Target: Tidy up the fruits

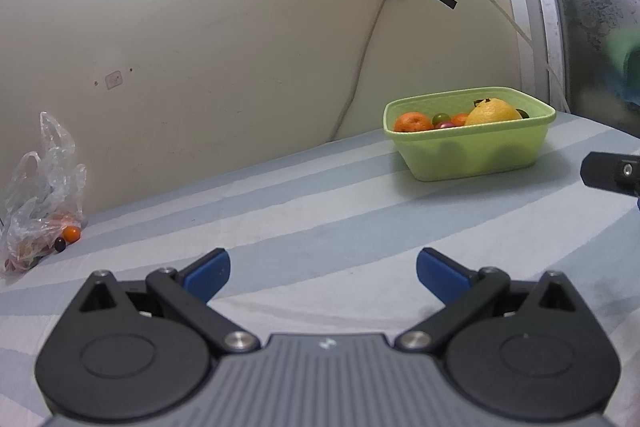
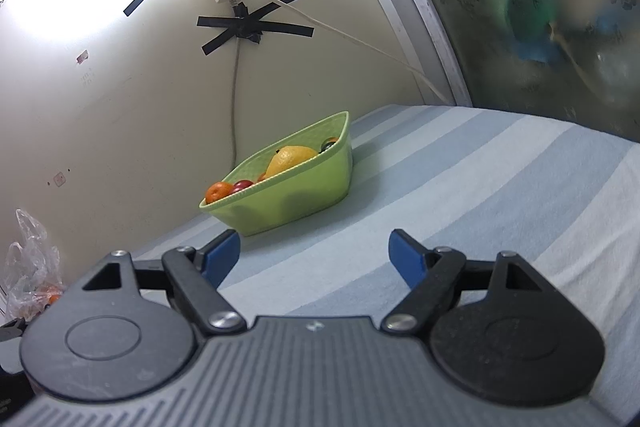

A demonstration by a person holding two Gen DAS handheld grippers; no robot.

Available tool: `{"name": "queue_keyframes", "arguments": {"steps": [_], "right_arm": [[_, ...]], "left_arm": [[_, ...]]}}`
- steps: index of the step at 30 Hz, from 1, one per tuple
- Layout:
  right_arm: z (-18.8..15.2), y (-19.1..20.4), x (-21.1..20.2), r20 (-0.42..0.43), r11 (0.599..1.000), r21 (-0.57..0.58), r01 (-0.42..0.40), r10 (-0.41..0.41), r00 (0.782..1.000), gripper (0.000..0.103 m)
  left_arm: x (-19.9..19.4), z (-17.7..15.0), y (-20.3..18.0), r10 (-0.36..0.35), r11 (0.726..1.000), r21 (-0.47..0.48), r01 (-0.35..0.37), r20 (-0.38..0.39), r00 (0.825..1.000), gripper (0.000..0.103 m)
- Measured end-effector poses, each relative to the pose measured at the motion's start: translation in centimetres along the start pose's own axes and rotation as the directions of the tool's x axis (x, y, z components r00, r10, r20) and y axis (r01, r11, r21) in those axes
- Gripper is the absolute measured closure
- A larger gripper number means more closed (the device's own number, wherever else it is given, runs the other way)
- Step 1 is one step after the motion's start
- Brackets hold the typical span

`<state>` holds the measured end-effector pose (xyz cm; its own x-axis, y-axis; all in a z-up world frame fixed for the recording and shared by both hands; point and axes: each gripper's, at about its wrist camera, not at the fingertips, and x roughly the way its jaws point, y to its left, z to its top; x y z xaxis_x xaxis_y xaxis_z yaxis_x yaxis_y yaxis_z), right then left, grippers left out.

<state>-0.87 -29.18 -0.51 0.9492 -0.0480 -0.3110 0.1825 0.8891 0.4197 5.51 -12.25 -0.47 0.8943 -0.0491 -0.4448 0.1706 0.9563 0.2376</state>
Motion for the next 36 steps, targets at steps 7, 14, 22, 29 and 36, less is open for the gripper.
{"name": "queue_keyframes", "arguments": {"steps": [7,14,22,29,36], "right_arm": [[0.01,0.00,0.01,0.000,1.000,0.000,0.000,0.000,1.000,0.020],[0.01,-0.02,0.01,0.002,1.000,0.000,-0.002,0.002,1.000,0.020],[0.16,-0.08,-0.08,0.004,1.000,0.001,-0.008,0.008,1.000,0.020],[0.13,-0.11,-0.10,0.005,1.000,0.001,-0.008,0.008,1.000,0.020],[0.13,-0.10,-0.10,0.006,1.000,0.001,-0.008,0.008,1.000,0.020]], "left_arm": [[0.00,0.00,-0.08,0.010,1.000,0.000,-0.010,0.000,1.000,0.000],[-0.02,0.01,-0.01,0.009,1.000,0.001,-0.009,0.000,1.000,0.000],[-0.05,0.02,-0.04,0.010,1.000,0.000,-0.010,0.000,1.000,0.000],[-0.04,0.03,-0.09,0.011,1.000,0.000,-0.011,0.000,1.000,0.000],[-0.06,0.04,-0.17,0.011,1.000,0.000,-0.011,0.000,1.000,0.000]]}}
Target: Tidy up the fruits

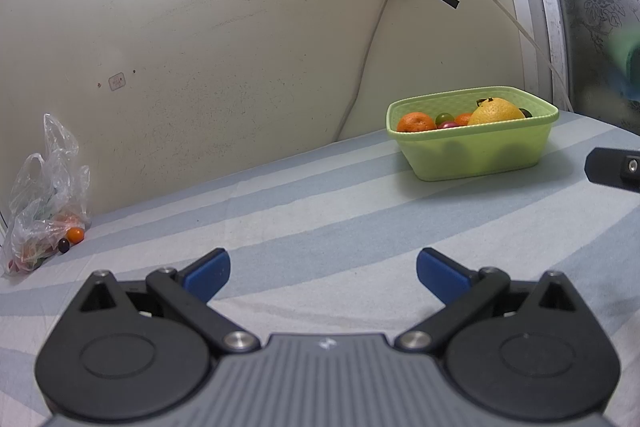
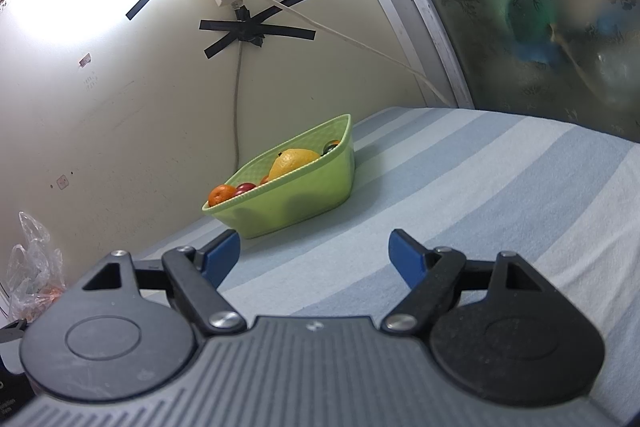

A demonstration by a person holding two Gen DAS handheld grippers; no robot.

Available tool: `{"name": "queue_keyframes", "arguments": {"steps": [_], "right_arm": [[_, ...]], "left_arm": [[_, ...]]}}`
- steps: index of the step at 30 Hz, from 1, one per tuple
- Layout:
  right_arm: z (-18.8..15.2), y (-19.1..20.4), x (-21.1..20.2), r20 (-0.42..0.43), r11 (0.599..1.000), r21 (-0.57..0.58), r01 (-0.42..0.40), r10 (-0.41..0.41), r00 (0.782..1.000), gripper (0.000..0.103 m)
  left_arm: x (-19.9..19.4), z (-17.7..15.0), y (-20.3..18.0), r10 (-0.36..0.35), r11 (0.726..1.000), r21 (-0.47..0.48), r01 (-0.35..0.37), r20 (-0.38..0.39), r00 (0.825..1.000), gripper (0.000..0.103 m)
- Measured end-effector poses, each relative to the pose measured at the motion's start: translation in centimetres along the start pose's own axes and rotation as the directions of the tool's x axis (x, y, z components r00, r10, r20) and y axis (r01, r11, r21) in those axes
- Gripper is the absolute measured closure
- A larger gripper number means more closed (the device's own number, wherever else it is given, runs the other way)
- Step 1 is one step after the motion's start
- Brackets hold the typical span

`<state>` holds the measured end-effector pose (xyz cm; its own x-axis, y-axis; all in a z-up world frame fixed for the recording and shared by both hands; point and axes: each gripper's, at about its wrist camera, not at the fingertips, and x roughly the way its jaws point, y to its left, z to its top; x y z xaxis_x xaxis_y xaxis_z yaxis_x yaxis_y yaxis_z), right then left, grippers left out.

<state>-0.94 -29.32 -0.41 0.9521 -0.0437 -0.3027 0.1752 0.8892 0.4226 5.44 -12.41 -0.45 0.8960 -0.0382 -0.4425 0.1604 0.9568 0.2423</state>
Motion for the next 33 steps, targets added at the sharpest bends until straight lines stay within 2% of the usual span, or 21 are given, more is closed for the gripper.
{"name": "queue_keyframes", "arguments": {"steps": [11,33], "right_arm": [[0.17,-0.07,-0.13,0.008,0.999,-0.001,-0.038,0.038,0.999,0.020],[0.04,-0.56,-0.22,0.019,0.996,0.005,-0.085,0.085,0.996,0.020]], "left_arm": [[-0.13,-0.04,0.35,-0.038,0.999,0.000,0.038,0.010,0.999,0.000],[-0.05,0.04,0.23,0.008,1.000,-0.005,-0.008,0.012,1.000,0.000]]}}
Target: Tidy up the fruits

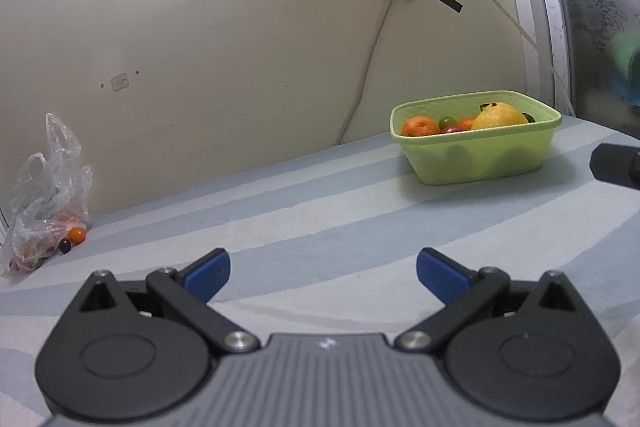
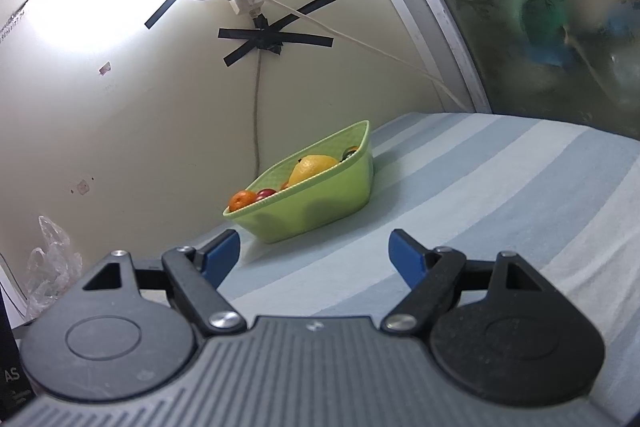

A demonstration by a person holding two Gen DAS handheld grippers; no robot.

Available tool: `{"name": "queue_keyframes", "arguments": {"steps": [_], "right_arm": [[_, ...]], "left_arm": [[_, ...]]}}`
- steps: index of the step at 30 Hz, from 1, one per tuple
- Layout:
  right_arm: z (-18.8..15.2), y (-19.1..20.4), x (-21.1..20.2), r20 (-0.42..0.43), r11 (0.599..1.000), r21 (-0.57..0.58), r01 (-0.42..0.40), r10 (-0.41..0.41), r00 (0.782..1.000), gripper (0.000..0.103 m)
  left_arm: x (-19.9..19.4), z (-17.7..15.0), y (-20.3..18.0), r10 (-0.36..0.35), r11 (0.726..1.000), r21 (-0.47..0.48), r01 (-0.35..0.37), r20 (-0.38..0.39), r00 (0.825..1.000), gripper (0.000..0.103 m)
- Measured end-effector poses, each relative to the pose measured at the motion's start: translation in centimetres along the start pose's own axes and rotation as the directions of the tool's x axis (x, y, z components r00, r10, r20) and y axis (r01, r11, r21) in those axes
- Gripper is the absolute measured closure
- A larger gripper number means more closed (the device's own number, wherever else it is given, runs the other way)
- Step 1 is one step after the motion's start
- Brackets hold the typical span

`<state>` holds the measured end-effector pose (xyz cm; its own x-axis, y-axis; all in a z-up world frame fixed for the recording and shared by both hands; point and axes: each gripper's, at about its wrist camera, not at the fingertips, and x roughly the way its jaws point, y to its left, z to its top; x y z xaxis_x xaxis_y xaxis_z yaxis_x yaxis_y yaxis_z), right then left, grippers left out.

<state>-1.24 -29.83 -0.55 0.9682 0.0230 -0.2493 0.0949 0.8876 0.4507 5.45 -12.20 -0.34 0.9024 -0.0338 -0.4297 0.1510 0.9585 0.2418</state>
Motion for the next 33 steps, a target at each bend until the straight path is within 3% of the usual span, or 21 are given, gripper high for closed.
{"name": "queue_keyframes", "arguments": {"steps": [7,33], "right_arm": [[-0.01,-0.15,-0.07,0.005,1.000,0.006,-0.010,0.010,1.000,0.020],[-0.03,-0.25,-0.15,0.011,1.000,0.009,-0.020,0.020,1.000,0.020]], "left_arm": [[0.32,0.11,0.37,0.033,0.999,-0.011,-0.033,-0.008,0.999,0.000],[0.37,0.14,0.39,0.040,0.999,-0.004,-0.040,-0.013,0.999,0.000]]}}
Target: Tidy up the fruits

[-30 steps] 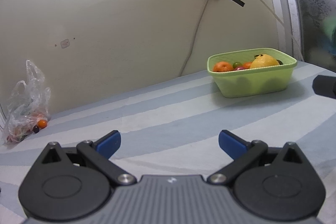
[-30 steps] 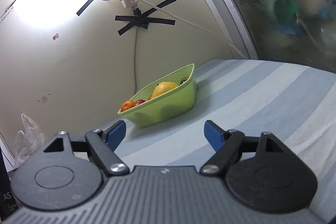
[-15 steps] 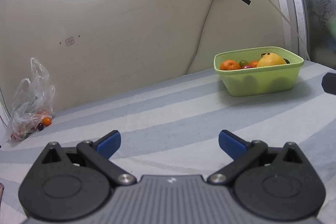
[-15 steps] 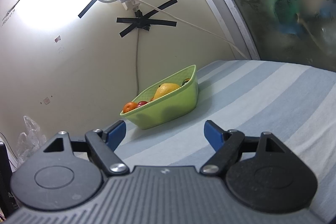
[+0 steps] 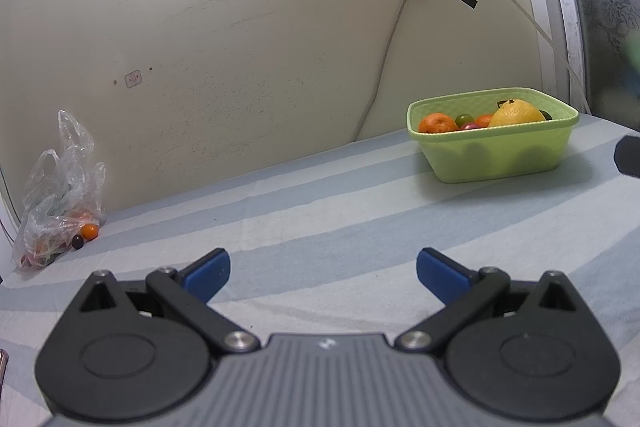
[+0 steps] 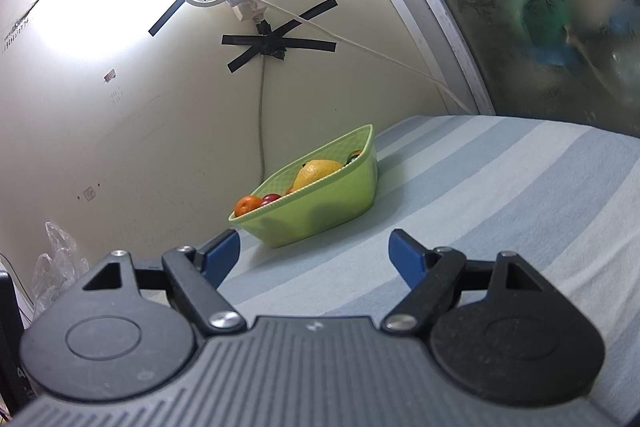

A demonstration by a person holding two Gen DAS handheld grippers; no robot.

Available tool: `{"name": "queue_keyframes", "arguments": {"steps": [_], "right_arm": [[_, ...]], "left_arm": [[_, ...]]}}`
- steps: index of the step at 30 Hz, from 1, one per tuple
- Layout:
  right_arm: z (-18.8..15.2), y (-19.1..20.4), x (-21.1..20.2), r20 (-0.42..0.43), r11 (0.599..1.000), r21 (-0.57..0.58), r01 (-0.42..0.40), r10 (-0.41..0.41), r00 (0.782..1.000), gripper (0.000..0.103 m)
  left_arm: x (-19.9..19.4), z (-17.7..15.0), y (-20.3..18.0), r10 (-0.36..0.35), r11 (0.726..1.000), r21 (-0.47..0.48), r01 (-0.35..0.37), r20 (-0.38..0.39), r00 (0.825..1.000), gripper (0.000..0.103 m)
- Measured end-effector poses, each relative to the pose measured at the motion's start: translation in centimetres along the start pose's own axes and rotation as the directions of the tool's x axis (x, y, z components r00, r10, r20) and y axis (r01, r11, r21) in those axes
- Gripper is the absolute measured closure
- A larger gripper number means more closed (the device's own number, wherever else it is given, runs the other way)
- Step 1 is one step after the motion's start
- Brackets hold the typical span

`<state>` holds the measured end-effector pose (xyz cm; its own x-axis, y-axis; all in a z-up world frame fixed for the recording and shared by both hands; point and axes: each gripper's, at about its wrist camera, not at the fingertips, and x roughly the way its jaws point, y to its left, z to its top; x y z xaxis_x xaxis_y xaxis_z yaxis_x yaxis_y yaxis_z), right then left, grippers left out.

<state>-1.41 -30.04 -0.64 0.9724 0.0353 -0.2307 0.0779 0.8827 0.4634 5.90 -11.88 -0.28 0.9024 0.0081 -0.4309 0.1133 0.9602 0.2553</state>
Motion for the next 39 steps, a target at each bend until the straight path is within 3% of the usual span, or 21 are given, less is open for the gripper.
{"name": "queue_keyframes", "arguments": {"steps": [39], "right_arm": [[0.04,-0.09,0.02,0.002,1.000,0.001,-0.003,0.003,1.000,0.020]], "left_arm": [[-0.14,-0.11,-0.29,-0.009,1.000,0.010,0.009,0.006,1.000,0.000]]}}
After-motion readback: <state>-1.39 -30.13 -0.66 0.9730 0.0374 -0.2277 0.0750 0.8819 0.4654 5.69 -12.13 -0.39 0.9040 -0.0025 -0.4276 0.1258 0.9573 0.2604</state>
